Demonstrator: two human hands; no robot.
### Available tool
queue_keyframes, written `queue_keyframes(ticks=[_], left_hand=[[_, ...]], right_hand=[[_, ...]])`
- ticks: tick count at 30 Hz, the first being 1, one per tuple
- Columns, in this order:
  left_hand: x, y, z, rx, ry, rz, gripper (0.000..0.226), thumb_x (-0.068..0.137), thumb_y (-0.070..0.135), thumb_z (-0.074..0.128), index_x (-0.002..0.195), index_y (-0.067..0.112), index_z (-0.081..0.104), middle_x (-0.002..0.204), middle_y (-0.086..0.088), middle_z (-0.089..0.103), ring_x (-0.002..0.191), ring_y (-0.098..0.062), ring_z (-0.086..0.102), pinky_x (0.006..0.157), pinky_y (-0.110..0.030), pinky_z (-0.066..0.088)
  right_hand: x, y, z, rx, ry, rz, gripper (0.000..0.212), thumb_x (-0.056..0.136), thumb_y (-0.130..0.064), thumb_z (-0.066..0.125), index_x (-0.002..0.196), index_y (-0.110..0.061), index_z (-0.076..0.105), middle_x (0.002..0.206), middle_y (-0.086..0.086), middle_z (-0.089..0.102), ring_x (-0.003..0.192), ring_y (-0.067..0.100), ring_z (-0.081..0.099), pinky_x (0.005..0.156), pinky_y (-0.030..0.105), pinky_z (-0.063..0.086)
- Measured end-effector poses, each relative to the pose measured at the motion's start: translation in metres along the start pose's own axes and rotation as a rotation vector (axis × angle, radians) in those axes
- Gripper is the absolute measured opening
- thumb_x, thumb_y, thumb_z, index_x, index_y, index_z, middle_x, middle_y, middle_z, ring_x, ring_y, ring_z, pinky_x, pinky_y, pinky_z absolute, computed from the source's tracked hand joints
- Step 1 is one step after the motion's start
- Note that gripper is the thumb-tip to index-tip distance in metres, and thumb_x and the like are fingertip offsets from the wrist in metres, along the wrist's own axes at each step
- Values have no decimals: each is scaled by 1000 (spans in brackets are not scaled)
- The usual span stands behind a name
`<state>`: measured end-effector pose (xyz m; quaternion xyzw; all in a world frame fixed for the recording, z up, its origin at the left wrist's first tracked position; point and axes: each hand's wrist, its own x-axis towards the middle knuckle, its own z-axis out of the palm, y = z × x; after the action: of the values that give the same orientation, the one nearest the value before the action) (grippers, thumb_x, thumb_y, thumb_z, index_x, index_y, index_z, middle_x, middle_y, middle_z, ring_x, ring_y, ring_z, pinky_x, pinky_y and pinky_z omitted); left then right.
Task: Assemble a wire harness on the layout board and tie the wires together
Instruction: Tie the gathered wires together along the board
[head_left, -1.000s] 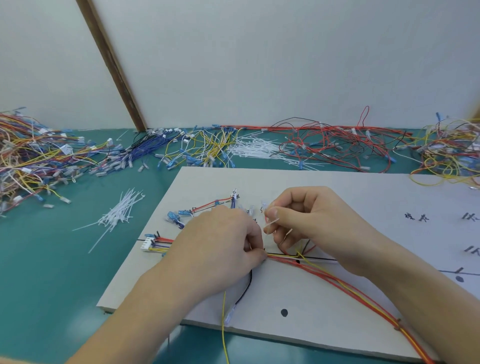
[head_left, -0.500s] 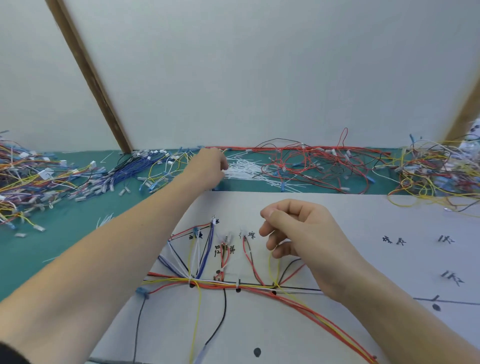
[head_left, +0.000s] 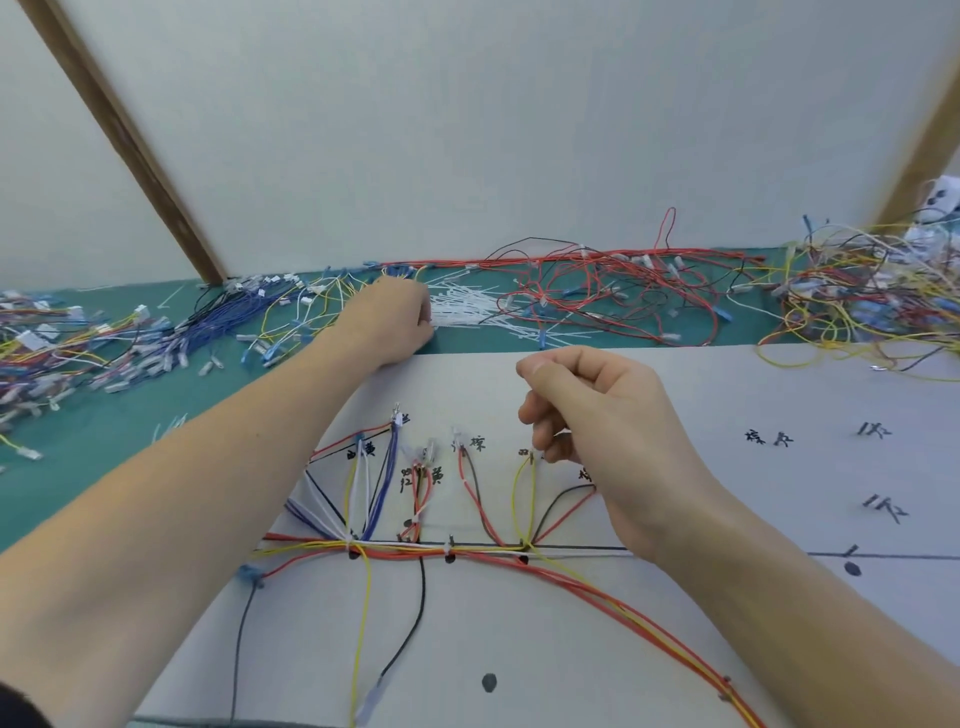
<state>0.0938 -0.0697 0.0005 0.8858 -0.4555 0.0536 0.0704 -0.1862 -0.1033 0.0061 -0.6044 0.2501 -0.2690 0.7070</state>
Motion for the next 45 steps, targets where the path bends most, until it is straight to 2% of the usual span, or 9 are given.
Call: queue_keyframes(ticks=[8,16,21,24,31,35,38,41,45], left_hand=[[-2,-4,1,-40,18,14,9,94,18,63,90,16,71,98,-5,73,97,-29,66,85,-43,56],[1,-8,0,-150,-19,-7,6,92,19,76,96,16,78,95,-4,75,92,-24,68,85,-37,56],[2,-1,-2,38,-108,57,10,102,22,61,102,16,69,109,-6,71,102,-30,65,90,-43,55],[-2,-2,-3,75,-68,103,11,101,20,53,99,18,63,107,-5,69,98,-28,62,85,-42,54],[-8,-2,-1,-271,269,15,14,99,14,53,102,9,66,88,-2,67,88,-30,64,79,-41,53],[-14,6,-12,-373,289,-23,12,98,9,60,99,10,72,82,1,65,83,-21,64,83,-37,54],[-32,23,-26,-648,319,-96,12,94,9,69,93,19,74,75,3,69,67,-8,61,73,-26,54],[-72,50,-41,-920,265,-14,11,92,9,73,91,19,78,73,2,74,63,-6,62,59,-16,48],[-129,77,-50,-1087,31,198,16,90,5,75,92,19,81,73,1,76,62,-5,63,55,-11,45]], right_hand=[[0,0,0,1,16,-2,14,98,-21,67,87,-14,72,66,1,68,53,13,56,47,21,46],[1,2,1,-13,-3,2,14,98,-21,67,86,-15,73,66,0,69,53,13,56,48,20,46],[1,0,-1,-10,7,7,14,98,-21,67,86,-15,73,66,0,68,52,12,56,48,20,46],[1,-1,-2,-7,14,8,15,97,-21,68,84,-16,72,66,0,68,52,12,55,48,20,46],[3,-1,-4,23,40,39,15,97,-21,67,84,-16,71,66,-2,66,52,10,53,47,20,45],[3,-1,-3,24,46,46,13,97,-22,67,89,-14,72,66,-3,67,52,10,54,47,20,45],[4,-2,-5,24,67,41,13,98,-25,67,91,-15,73,69,-4,69,52,10,54,48,20,46],[5,-3,-6,57,46,25,14,97,-29,70,98,-16,75,74,-5,72,53,10,57,51,21,48],[4,-1,-3,109,-40,-47,17,98,-26,68,106,-12,75,75,-2,69,57,10,57,55,23,49]])
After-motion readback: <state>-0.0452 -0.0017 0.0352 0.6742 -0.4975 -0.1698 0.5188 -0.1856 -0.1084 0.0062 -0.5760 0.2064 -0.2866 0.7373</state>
